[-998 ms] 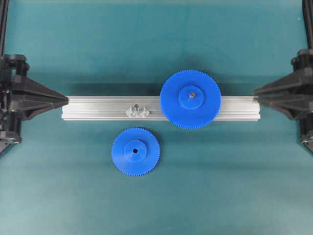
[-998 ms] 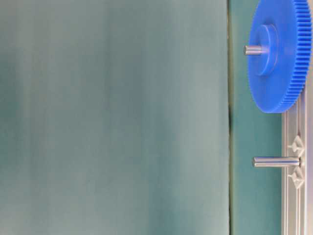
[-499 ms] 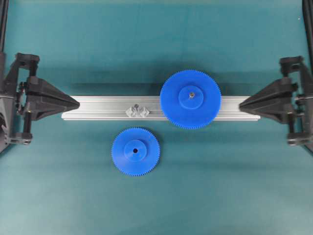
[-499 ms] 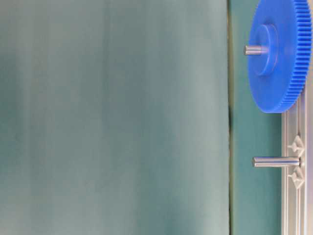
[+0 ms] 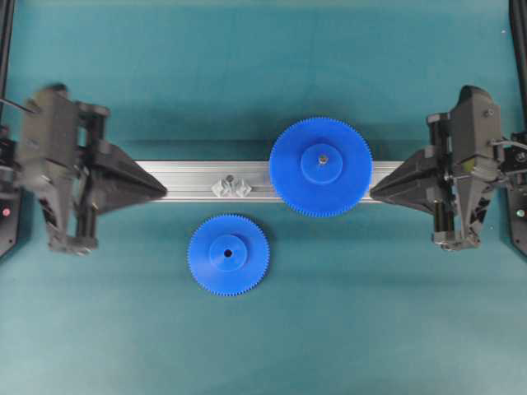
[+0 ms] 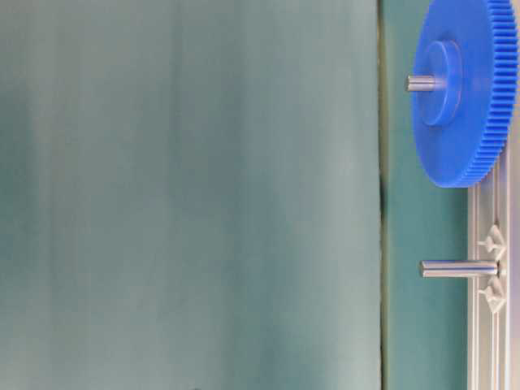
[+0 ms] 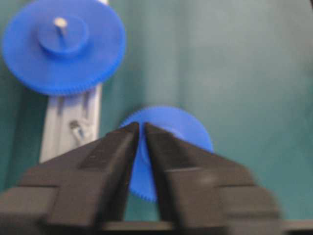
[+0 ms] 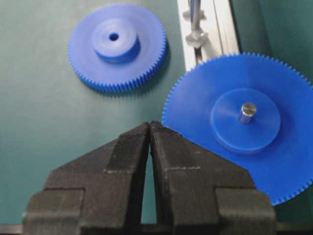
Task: Insert the small gear onto the shaft.
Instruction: 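Move the left gripper toward the small blue gear on the table, then lower the open left gripper over the small blue gear's hub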
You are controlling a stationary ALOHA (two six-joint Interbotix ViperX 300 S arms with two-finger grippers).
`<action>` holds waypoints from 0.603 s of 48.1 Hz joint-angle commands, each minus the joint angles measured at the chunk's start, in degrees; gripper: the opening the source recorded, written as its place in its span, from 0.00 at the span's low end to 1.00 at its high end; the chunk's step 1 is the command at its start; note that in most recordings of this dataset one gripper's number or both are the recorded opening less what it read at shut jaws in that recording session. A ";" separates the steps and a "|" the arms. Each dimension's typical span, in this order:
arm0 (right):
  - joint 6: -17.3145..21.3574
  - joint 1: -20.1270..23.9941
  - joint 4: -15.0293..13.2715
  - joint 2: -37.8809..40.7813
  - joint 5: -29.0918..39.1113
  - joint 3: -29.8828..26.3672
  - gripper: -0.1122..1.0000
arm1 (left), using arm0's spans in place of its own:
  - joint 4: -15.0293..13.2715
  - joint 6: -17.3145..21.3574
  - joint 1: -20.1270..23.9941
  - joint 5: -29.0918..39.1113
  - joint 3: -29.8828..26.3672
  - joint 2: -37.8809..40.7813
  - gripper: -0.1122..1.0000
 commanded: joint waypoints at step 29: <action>0.53 -4.66 0.09 3.16 3.43 -4.13 0.23 | 0.09 -5.01 -4.13 5.27 -4.92 11.07 0.93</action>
